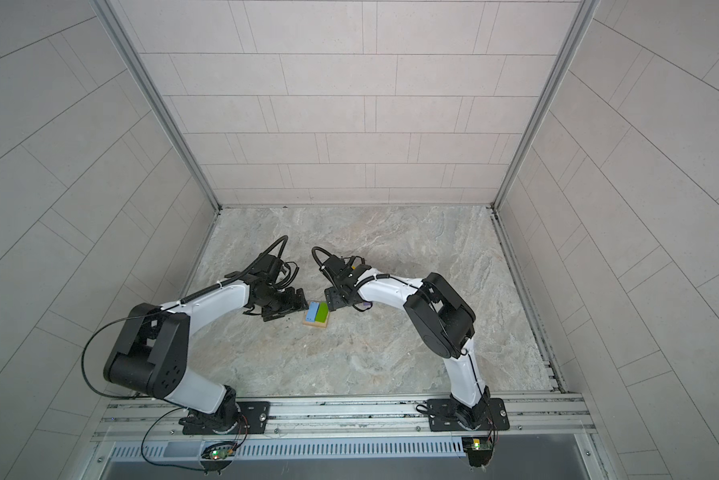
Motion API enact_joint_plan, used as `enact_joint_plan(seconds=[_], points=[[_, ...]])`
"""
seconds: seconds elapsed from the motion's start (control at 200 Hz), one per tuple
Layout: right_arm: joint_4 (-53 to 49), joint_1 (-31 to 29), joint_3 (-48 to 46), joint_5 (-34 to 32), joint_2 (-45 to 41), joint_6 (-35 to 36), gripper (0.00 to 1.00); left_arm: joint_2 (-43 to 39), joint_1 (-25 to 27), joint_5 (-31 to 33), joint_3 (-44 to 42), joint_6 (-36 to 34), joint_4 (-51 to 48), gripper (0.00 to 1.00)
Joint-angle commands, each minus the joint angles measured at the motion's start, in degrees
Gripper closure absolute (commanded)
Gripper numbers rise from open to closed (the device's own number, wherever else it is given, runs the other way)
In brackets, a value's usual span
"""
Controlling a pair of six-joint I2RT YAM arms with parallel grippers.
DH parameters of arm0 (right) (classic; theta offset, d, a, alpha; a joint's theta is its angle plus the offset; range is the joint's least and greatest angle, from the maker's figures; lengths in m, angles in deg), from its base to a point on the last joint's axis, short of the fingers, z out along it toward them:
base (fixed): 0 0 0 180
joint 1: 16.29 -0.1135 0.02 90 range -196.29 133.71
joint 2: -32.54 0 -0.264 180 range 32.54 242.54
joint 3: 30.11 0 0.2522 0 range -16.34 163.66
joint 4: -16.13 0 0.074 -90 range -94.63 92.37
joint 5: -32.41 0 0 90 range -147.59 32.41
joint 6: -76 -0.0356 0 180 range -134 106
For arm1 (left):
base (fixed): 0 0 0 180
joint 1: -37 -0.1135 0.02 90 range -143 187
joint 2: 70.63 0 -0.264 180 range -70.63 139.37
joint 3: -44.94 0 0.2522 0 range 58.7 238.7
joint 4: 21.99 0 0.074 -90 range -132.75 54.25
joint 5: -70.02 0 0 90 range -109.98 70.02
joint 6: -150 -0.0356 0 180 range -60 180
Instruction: Build the wood block tower
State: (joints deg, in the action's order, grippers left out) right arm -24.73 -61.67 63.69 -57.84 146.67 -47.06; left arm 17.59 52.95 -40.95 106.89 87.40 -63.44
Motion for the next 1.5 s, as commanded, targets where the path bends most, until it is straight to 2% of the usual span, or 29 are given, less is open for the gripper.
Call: enact_joint_plan(seconds=[0.0, 0.861, 1.181, 1.491], points=[[0.19, -0.58, 0.22, -0.45, 0.40, 0.63, 0.15, 0.81, 0.48, 0.23, 0.37, -0.68, -0.53, 0.11], [0.68, -0.76, -1.53, -1.86, -1.96, -0.24, 0.15, 0.85, 0.67, -0.07, 0.47, -0.82, -0.62, 0.11], [4.03, -0.84, -8.36, 1.00, -7.61, -2.08, 0.15, 0.80, 0.83, -0.15, 0.53, -0.83, -0.71, 0.11], [6.35, -1.89, -11.47, 2.50, -9.01, -3.29, 0.15, 0.80, 1.03, 0.08, 0.51, -0.91, -0.91, 0.11]])
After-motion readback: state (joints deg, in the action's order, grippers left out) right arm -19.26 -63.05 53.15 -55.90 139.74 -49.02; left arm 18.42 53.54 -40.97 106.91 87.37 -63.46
